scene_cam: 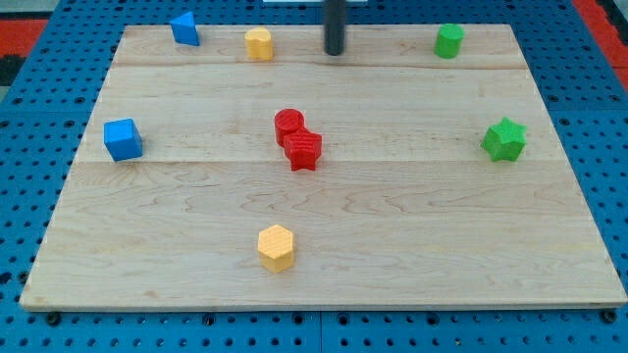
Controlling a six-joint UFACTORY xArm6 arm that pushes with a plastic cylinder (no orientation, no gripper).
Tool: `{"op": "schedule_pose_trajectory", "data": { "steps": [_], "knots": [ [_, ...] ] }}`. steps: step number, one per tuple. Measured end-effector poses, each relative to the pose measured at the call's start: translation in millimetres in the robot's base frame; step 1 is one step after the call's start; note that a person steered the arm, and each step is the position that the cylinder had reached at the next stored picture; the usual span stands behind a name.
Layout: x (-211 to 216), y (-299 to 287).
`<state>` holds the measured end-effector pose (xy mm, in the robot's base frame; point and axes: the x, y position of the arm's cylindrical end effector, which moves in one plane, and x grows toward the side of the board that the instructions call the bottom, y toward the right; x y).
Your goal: Push the green circle towards the center
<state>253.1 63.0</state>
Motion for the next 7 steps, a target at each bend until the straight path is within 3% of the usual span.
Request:
{"op": "schedule_pose_trajectory", "data": {
  "steps": [1, 3, 4, 7],
  "knots": [
    [35.8, 54.6],
    [52.4, 253.5],
    [53.3, 282.1],
    [51.8, 282.5]
  ]
}}
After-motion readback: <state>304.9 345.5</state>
